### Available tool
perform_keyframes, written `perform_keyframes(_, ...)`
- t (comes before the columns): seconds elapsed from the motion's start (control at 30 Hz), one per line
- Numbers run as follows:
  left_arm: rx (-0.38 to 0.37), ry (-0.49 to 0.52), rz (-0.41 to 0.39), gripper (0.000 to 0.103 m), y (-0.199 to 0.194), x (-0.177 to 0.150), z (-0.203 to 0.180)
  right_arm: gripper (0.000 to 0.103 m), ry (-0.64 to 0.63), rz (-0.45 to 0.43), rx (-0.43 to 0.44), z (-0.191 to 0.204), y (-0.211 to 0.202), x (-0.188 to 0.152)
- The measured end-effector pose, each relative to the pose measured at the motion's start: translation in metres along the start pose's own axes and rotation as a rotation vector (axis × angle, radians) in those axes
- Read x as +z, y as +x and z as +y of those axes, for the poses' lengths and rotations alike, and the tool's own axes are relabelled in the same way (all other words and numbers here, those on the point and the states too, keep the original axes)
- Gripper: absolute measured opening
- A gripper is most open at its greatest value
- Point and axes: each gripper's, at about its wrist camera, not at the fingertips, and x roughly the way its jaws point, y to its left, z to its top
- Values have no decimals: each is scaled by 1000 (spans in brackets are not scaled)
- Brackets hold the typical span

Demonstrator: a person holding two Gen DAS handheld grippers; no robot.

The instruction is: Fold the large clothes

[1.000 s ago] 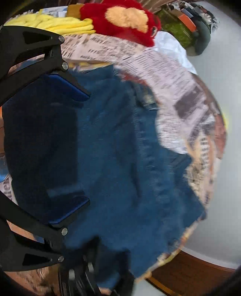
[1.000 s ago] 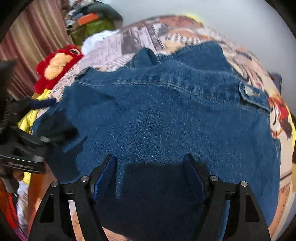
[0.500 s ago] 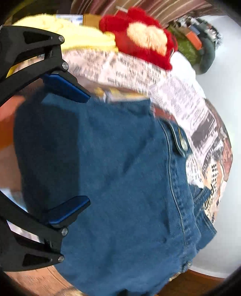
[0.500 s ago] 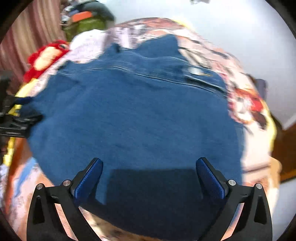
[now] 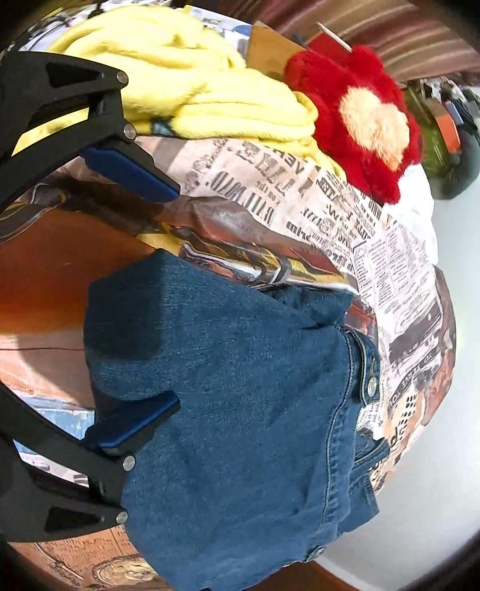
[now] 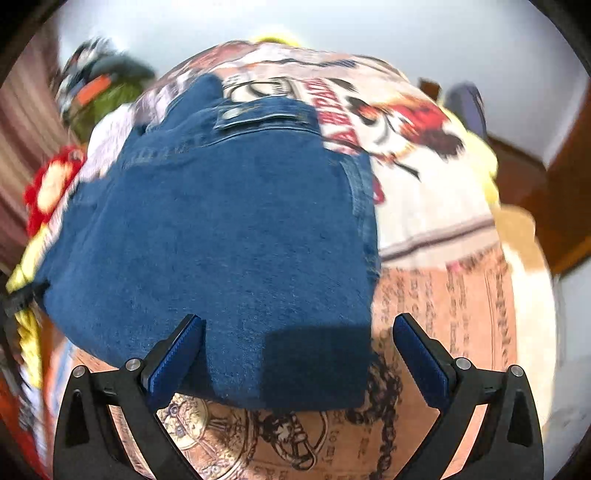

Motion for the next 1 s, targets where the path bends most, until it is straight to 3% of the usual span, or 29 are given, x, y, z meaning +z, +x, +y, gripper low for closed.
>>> perform_keyframes(0.1, 10, -13, 2, 103, -5, -3, -1, 102, 79, 0, -2, -7, -4, -4)
perform_keyframes(0.23, 36, -16, -7, 103, -19, -2, -3, 102, 54, -20, -23, 4, -15, -3)
perform_keyframes(0.4, 56, -13, -130, 103, -61, -9, -5, 102, -41, -105, -29, 36, -42, -1)
perform_keyframes(0.63, -17, -78, -259, 103, -92, -27, -11, 102, -164, -188, 19, 94, -64, 6)
perform_keyframes(0.83, -172, -199, -146, 103, -57, -37, -13, 102, -248, -136, 22, 129, -33, 6)
perform_keyframes(1.0, -353, -346, -31, 103, -18, -51, -12, 102, -290, -17, -25, 133, 18, -1)
